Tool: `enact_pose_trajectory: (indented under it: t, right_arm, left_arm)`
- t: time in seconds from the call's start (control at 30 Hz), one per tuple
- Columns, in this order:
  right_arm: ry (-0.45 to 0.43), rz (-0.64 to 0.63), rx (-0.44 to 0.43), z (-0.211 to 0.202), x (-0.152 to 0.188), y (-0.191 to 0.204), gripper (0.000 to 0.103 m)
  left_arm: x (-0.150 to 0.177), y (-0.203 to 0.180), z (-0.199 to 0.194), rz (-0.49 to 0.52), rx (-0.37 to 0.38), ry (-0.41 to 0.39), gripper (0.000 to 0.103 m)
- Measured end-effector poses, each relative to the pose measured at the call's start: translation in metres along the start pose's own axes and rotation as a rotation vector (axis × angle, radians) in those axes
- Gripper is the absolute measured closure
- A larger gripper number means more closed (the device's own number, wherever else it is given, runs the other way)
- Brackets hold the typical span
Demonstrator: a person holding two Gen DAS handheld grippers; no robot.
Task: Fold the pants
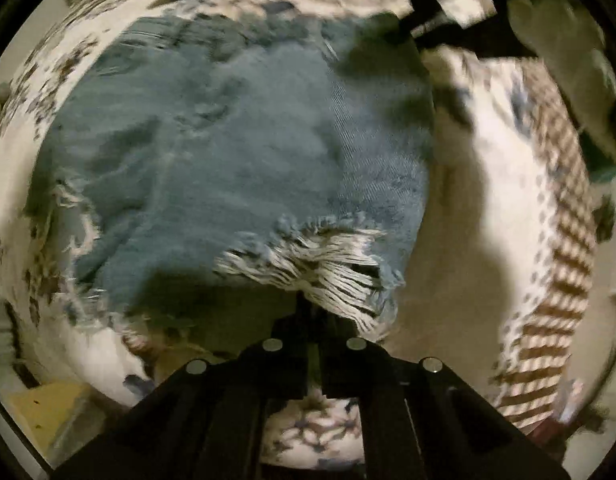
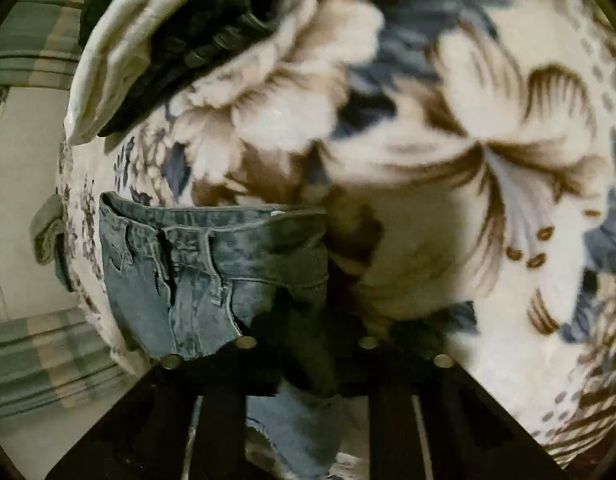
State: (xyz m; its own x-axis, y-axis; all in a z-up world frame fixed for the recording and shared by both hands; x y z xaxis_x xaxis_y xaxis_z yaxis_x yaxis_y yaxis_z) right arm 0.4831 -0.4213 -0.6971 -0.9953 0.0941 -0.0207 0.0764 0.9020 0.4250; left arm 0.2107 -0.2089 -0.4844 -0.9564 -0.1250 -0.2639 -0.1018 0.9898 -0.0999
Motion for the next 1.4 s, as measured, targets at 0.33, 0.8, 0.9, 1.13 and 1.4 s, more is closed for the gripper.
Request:
enact_pose_trajectory:
  t: [0.33, 0.8, 0.9, 1.13, 1.4]
  right_arm:
    - [-0.11, -0.081, -0.011, -0.078, 0.012, 0.103, 0.098]
    - [-0.048, -0.316, 0.12, 0.034, -0.006, 0.361, 0.098]
    - [-0.004, -0.338, 0.184, 0.076, -0.005, 0.373, 0.098]
    - [0.059, -0.376, 0.282, 0.125, -0.006, 0.383, 0.095]
    - [0.098, -0.343, 0.05, 0.073, -0.01, 0.357, 0.018]
  left_arm:
    - [-0.014, 0.119, -0.082, -0.245, 0.025, -0.165, 0.102]
    - [-0.029, 0.261, -0.02, -0.532, -0.09, -0.149, 0.101]
    - [-0.025, 0.284, 0.006, -0.568, -0.076, -0.107, 0.101]
    - [-0.015, 0.326, 0.009, -0.699, -0.081, -0.116, 0.094]
    - [0.02, 0.327, -0.037, -0.86, -0.07, -0.209, 0.022]
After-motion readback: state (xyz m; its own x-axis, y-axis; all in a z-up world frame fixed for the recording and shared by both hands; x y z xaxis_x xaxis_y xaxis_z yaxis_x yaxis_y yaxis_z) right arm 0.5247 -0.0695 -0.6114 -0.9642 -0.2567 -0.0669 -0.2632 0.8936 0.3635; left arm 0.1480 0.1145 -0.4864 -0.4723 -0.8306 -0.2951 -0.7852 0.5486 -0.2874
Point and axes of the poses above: each gripper's, at about its wrist camera, not at the fingertips, and z roughly the way its jaws point, y to its left, x to its underside, the point moved 2 cm from there along z, roughly the way its jaws point, and after that the axes turned 5 degrees about -y, right-handed, at the moved point
